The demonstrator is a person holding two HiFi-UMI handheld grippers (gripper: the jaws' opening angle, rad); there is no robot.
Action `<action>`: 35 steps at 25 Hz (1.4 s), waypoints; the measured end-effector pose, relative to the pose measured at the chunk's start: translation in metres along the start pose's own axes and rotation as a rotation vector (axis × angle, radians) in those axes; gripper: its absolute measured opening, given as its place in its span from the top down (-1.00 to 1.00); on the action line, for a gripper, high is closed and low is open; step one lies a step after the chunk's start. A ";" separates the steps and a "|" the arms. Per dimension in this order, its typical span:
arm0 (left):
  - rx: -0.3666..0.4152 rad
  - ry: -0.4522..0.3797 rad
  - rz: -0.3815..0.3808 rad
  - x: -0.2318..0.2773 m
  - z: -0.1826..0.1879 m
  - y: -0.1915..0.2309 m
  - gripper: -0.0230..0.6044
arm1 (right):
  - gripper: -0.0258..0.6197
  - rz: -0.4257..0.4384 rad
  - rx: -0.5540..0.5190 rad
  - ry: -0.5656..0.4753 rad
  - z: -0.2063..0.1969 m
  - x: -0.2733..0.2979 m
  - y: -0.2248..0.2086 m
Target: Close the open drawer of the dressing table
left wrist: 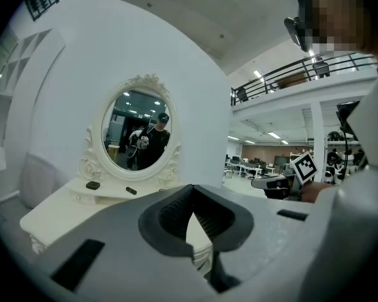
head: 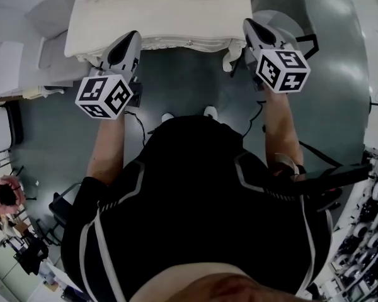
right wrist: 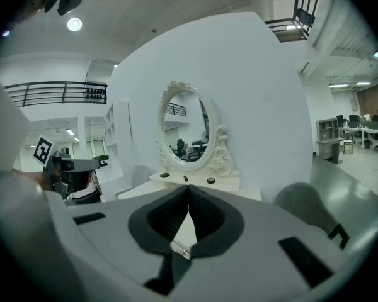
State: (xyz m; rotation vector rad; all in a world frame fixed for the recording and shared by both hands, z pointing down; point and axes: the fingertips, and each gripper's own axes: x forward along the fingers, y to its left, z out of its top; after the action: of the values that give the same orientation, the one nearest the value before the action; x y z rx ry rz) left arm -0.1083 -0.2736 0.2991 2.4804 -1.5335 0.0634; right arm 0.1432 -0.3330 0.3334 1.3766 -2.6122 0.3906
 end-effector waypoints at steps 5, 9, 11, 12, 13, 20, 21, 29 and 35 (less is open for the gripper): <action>-0.026 -0.027 0.001 -0.012 0.018 0.020 0.91 | 0.91 -0.017 -0.010 -0.026 0.017 -0.001 0.027; 0.009 -0.033 0.040 -0.014 0.021 0.028 0.91 | 0.91 -0.049 -0.043 -0.052 0.032 -0.010 0.037; 0.042 -0.022 0.065 -0.015 0.021 0.034 0.91 | 0.91 -0.073 -0.059 -0.069 0.041 -0.015 0.041; 0.041 -0.023 0.065 -0.015 0.021 0.036 0.91 | 0.91 -0.081 -0.071 -0.075 0.046 -0.017 0.044; 0.029 -0.030 0.061 -0.016 0.023 0.039 0.91 | 0.91 -0.086 -0.085 -0.076 0.051 -0.017 0.047; 0.009 -0.101 0.044 -0.023 0.039 0.047 0.91 | 0.91 -0.120 -0.123 -0.074 0.062 -0.018 0.056; 0.012 -0.115 0.052 -0.025 0.041 0.050 0.91 | 0.91 -0.121 -0.123 -0.073 0.063 -0.017 0.058; 0.001 -0.069 0.013 -0.027 0.037 0.057 0.91 | 0.91 -0.125 -0.128 -0.064 0.064 -0.012 0.066; -0.002 -0.085 -0.013 -0.033 0.040 0.065 0.92 | 0.91 -0.128 -0.123 -0.066 0.066 -0.006 0.075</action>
State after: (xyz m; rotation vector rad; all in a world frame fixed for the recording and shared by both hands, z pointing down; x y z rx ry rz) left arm -0.1836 -0.2814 0.2654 2.5217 -1.5484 -0.0465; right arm 0.0825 -0.3077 0.2576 1.5282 -2.5335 0.1665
